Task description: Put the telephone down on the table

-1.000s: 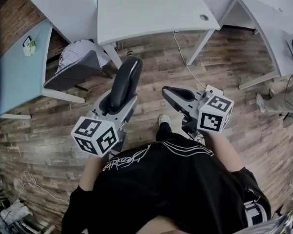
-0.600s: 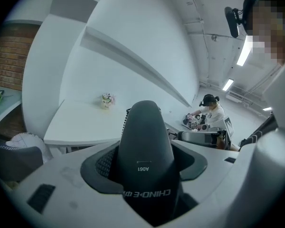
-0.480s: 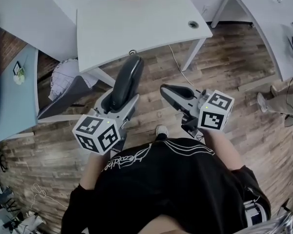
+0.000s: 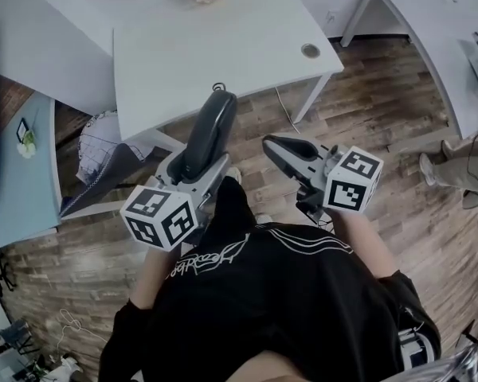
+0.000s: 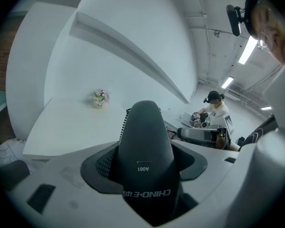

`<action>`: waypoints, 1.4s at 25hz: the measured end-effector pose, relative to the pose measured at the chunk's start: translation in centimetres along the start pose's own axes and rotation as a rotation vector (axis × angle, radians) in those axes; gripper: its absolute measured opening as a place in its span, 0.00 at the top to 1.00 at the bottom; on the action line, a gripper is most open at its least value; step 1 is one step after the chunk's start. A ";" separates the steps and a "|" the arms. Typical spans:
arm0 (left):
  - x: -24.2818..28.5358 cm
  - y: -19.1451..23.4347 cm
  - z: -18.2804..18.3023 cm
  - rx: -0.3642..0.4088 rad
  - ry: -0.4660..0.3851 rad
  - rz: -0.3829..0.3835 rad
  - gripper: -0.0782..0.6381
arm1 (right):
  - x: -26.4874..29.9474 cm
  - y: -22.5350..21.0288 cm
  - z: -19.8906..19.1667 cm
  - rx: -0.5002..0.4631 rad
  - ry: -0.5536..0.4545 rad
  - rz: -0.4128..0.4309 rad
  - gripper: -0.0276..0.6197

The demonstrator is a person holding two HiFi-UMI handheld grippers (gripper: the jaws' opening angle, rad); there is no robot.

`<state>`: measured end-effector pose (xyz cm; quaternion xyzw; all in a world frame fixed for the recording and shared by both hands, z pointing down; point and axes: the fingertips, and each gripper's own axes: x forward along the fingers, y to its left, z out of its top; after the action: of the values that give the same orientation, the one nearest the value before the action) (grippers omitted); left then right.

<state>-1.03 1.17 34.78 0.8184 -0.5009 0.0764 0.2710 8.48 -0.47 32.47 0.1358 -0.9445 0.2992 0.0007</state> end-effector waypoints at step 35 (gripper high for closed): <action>21.7 26.0 15.1 0.079 0.150 -0.012 0.50 | 20.5 -23.2 14.1 0.105 0.048 -0.175 0.90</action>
<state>-15.10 -32.68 40.25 0.8233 -0.4710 0.1557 0.2760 -4.16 -31.88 35.70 0.2105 -0.9116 0.3505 0.0426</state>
